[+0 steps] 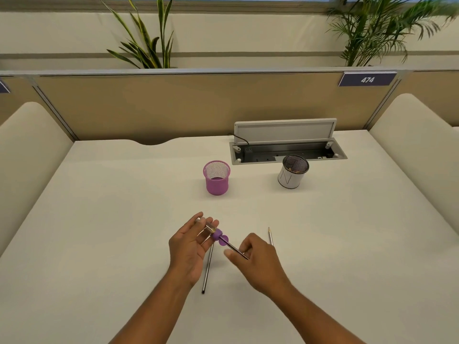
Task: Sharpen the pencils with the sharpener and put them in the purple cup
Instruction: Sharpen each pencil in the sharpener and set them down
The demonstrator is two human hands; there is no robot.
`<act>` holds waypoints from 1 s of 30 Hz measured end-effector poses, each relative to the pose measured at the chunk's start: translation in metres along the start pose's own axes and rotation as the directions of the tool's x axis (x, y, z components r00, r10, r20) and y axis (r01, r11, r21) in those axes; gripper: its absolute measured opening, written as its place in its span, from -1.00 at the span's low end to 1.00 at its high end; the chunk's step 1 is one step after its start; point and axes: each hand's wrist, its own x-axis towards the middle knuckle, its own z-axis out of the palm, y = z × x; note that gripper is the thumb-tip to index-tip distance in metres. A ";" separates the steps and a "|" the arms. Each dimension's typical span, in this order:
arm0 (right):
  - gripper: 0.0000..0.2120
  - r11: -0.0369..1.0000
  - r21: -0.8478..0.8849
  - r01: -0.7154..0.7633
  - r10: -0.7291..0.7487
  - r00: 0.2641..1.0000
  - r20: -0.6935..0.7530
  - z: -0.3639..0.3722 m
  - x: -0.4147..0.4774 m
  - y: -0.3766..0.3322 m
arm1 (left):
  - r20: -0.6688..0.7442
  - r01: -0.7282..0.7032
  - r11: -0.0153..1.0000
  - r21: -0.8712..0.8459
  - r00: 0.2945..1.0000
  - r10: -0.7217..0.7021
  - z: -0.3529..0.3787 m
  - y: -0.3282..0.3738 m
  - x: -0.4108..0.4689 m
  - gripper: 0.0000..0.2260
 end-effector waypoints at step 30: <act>-0.72 0.921 -0.300 0.248 -0.277 0.959 -0.058 0.007 0.004 0.003 | -0.031 0.018 0.996 0.088 0.999 -0.015 0.007 0.006 0.000 -0.72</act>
